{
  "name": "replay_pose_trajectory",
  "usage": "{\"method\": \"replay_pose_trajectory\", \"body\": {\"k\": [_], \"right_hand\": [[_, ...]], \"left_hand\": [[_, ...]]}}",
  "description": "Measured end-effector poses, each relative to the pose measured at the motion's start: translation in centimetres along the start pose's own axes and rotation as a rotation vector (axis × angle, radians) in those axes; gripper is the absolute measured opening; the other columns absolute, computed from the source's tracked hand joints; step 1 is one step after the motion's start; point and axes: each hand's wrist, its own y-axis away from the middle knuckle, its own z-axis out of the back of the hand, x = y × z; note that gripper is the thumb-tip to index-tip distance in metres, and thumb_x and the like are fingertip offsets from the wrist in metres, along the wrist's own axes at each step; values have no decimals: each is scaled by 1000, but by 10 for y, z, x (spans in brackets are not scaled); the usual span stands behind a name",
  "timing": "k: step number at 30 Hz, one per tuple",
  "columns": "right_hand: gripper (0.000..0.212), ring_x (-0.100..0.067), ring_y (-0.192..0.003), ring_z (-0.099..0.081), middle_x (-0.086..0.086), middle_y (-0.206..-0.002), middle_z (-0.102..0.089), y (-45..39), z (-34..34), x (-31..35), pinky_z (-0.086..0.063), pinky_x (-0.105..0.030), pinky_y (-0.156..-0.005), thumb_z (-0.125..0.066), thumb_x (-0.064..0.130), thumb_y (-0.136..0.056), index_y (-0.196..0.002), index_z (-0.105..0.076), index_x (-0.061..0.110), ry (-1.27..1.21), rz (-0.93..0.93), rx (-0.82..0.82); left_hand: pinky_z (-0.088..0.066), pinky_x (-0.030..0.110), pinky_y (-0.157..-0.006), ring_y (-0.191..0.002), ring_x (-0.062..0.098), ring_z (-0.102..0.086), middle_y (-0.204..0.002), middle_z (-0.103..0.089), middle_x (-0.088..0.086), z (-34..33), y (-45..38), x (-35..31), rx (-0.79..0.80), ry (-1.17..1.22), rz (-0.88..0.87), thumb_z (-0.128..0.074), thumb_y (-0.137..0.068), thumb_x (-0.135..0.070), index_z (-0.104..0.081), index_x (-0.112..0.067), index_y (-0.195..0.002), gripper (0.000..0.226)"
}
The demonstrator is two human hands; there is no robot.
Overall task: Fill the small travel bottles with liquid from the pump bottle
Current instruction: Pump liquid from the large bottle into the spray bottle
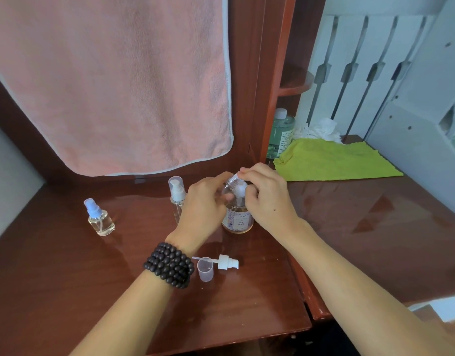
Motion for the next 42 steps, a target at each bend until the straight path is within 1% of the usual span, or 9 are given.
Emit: {"method": "replay_pose_trajectory", "body": {"k": [6, 9, 13, 19, 25, 29, 35, 39, 42], "right_hand": [[42, -28, -94, -70, -11, -93, -68, 2, -3, -1, -54, -49, -76, -44, -15, -71, -97, -75, -2, 23, 6, 33], [43, -26, -95, -70, -11, -95, -68, 2, -2, -1, -54, -49, -77, -44, -14, -71, -98, -75, -1, 22, 1, 28], [45, -25, -97, -68, -10, -98, -68, 2, 1, 0, -55, -49, -79, -45, -15, -71, -102, -73, -1, 10, 10, -4], [44, -26, -97, -69, -11, -98, -68, 1, 2, -1, -55, -49, -79, -44, -16, -71, -100, -74, -1, 5, 22, -13], [38, -29, -90, -70, -11, -88, -67, 1, -4, 0, -53, -48, -75, -43, -13, -74, -93, -74, -3, 33, 20, 34], [39, -27, -91, -69, -11, -91, -68, 1, -2, 0, -54, -47, -76, -44, -14, -73, -94, -74, -2, 30, 15, 24], [41, -26, -92, -69, -11, -94, -68, -1, 2, -2, -55, -48, -76, -46, -18, -71, -96, -74, -1, 21, 45, -28], [40, -27, -91, -69, -11, -92, -68, -3, -1, 0, -55, -47, -76, -45, -17, -72, -95, -74, -2, 24, 42, -24], [39, -29, -88, -69, -11, -88, -67, -1, -4, -2, -54, -46, -74, -44, -15, -72, -93, -74, -3, 42, 29, -2]], "left_hand": [[-51, 40, -78, -78, 20, -61, -80, -65, 5, -4, 2, 4, 3, -7, -6, -68, -84, 2, -68, -20, -118, 40], [-50, 40, -77, -77, 20, -60, -79, -64, 4, -2, 1, 4, 15, -23, -20, -68, -84, 0, -68, -20, -115, 37], [-48, 38, -78, -79, 21, -61, -80, -65, 4, 2, -3, 3, 24, -28, -30, -68, -84, -2, -68, -20, -113, 34], [-44, 32, -76, -77, 18, -59, -77, -64, 1, 1, -3, 2, 12, -43, -31, -68, -83, -3, -67, -23, -112, 34], [-47, 37, -75, -75, 20, -59, -76, -64, 3, -2, 2, 7, 19, -59, -25, -68, -84, -2, -68, -20, -110, 32], [-48, 39, -77, -77, 19, -59, -77, -65, 1, -1, 0, 6, 37, -52, -15, -68, -85, -5, -66, -23, -108, 30], [-46, 35, -78, -80, 18, -60, -78, -65, 0, 4, -3, 4, 47, -41, -31, -68, -85, -6, -66, -25, -109, 30], [-44, 32, -76, -77, 18, -59, -76, -64, 0, 2, -3, 6, 26, -47, -34, -68, -84, -4, -66, -23, -108, 30], [-44, 32, -75, -75, 18, -58, -75, -63, 0, 0, -1, 7, 26, -57, -32, -68, -84, -3, -67, -22, -107, 30]]}}
